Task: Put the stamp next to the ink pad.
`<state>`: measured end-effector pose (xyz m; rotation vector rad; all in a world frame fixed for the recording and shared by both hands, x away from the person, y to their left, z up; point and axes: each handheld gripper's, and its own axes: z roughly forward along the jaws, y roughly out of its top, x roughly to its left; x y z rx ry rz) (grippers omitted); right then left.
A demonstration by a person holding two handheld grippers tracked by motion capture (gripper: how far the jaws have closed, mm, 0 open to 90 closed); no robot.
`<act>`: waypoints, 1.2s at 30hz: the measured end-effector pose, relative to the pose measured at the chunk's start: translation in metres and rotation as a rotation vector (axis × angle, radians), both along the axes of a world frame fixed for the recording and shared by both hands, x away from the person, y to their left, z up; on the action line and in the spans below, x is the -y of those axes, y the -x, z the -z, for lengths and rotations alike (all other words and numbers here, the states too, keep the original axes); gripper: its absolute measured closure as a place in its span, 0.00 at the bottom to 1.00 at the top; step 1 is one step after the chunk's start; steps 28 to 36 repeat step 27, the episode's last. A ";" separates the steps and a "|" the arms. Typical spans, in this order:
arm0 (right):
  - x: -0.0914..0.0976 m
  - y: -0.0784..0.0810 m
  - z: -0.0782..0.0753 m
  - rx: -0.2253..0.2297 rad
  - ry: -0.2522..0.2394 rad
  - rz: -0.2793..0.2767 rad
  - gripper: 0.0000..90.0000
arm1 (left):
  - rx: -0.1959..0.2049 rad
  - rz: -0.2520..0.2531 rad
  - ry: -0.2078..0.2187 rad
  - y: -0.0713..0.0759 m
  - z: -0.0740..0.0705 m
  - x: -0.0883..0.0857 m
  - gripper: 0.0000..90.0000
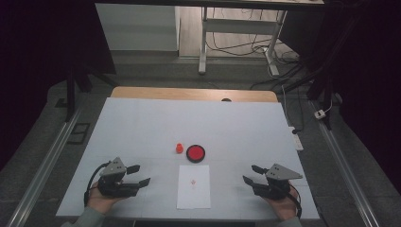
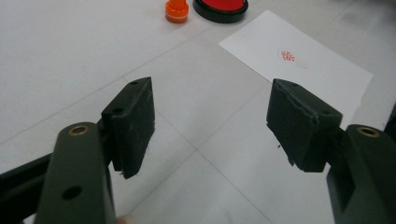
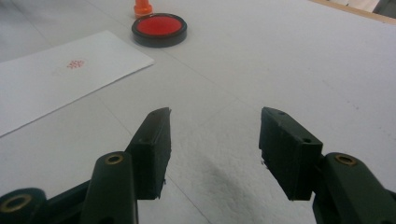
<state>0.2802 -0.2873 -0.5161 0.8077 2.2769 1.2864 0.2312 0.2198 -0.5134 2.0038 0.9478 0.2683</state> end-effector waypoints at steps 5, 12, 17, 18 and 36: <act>0.003 -0.001 0.000 0.005 0.013 0.014 0.48 | 0.013 -0.001 0.002 0.001 0.000 -0.002 0.36; 0.005 -0.001 -0.001 0.008 0.008 0.006 0.48 | 0.009 0.000 0.000 -0.001 0.000 -0.002 0.36; 0.003 -0.002 -0.001 0.010 0.011 0.008 0.48 | 0.007 0.000 -0.002 -0.001 0.001 -0.002 0.36; 0.003 -0.001 -0.002 0.011 0.014 0.008 0.48 | 0.007 -0.001 -0.002 -0.001 0.001 -0.002 0.36; 0.004 -0.001 -0.002 0.018 0.022 0.011 0.48 | 0.004 -0.004 -0.005 -0.003 0.002 -0.003 0.36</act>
